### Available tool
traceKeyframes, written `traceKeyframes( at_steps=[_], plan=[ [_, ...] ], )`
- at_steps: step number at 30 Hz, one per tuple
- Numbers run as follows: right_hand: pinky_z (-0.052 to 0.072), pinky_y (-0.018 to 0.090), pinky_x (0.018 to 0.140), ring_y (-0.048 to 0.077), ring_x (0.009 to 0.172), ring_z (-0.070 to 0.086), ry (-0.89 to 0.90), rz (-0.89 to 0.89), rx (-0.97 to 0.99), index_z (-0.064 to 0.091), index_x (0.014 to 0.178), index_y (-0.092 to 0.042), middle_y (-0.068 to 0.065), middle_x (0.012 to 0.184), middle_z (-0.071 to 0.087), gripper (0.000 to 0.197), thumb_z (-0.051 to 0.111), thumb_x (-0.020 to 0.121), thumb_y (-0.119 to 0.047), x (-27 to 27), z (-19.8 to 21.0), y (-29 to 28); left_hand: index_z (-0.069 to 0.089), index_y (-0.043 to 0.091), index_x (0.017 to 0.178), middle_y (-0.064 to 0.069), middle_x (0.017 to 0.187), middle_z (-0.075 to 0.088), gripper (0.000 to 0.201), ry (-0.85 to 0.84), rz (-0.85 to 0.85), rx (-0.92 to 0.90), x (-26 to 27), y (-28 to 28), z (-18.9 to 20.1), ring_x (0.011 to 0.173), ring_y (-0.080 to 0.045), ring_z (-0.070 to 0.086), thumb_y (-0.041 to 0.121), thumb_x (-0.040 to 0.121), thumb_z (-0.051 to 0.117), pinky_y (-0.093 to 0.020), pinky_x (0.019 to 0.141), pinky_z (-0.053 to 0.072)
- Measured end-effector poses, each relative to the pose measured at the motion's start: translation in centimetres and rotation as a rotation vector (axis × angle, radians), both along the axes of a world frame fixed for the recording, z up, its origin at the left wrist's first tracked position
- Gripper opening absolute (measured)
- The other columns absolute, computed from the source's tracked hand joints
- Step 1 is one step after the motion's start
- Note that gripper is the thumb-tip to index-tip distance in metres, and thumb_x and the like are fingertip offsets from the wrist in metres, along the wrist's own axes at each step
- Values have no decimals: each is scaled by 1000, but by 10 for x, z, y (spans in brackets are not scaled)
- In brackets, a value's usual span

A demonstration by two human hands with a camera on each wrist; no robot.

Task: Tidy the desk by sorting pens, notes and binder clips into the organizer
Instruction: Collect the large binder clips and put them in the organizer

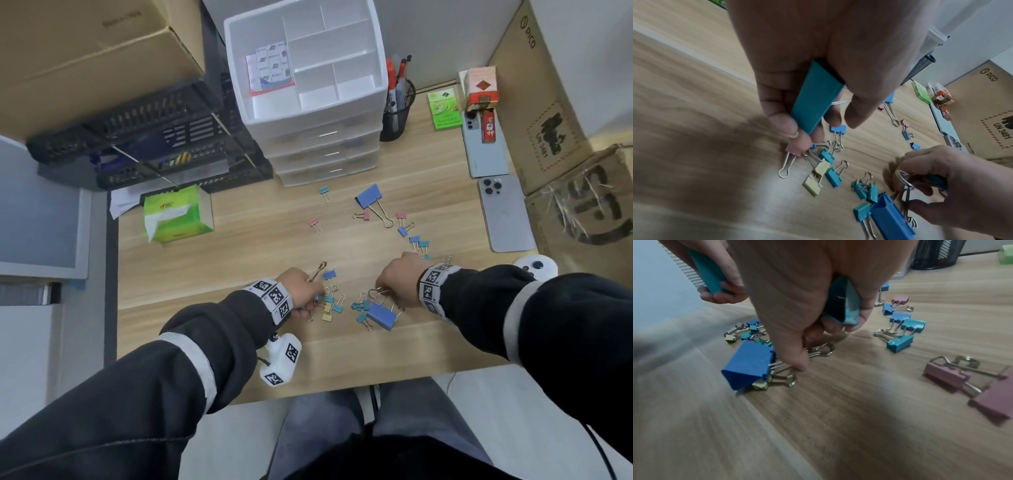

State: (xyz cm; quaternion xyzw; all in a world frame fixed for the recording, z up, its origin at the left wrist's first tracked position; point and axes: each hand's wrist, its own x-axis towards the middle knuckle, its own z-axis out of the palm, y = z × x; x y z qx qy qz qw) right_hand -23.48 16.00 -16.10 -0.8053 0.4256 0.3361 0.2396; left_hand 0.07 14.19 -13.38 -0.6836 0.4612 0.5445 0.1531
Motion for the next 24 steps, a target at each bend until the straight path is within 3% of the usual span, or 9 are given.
traceKeyframes(
  at_steps=[3,8,10,13,15,17,19,21,24],
  plan=[
    [44,34,89,18,88,61,-1,-5,2,60,90,-30,-9,89,64,12,66,80,-27,-1,0,0,71,-1,89,-15,68,67,26,16,-40,-4,-2,-3,1,43,-21,55,23,87,63,-24,46,44],
    [51,31,81,20,88,63,-93,-131,66,65,101,-30,-7,94,67,36,76,69,-42,-4,15,-10,72,5,80,-18,68,71,27,54,-93,-28,-7,-10,6,58,-28,63,32,77,69,-35,61,52],
    [54,30,77,20,84,63,-151,-193,71,67,98,-30,-7,88,65,32,76,68,-39,-5,24,-17,72,5,82,-19,72,73,30,90,-87,-38,-10,-15,10,62,-34,68,34,75,74,-38,63,56],
    [54,29,71,19,75,60,-268,-304,30,63,77,-31,-9,70,58,9,67,70,-26,-4,34,-25,70,3,85,-15,62,65,34,161,-64,-12,-16,-23,16,52,-31,59,34,76,80,-29,49,51],
    [52,28,64,20,65,53,-377,-357,-7,46,59,-33,-7,59,50,20,62,67,-22,2,38,-32,68,4,88,-11,60,62,38,183,-60,14,-20,-28,20,45,-23,53,37,76,83,-25,47,45],
    [52,33,61,21,58,49,-465,-346,-69,39,55,-31,-4,55,48,23,59,63,-25,6,43,-42,68,9,84,-11,63,66,38,182,-95,9,-23,-35,23,46,-22,55,40,73,84,-24,49,46],
    [53,34,63,21,56,46,-503,-300,-103,35,55,-30,-4,54,46,26,60,62,-23,9,45,-54,67,12,78,-12,66,69,34,178,-144,-2,-24,-41,24,53,-23,60,41,71,84,-23,52,47],
    [54,33,73,18,56,45,-518,-283,-118,37,60,-33,-9,52,42,27,60,64,-21,13,47,-61,67,12,76,-10,66,70,27,191,-148,-11,-23,-46,24,56,-22,61,34,75,82,-21,52,47],
    [47,28,68,18,69,55,-484,-372,-163,50,76,-35,-13,62,51,14,61,74,-28,11,38,-73,63,11,80,-8,68,70,23,190,-116,-29,-17,-56,24,52,-16,64,25,81,81,-19,50,47]
  ],
)
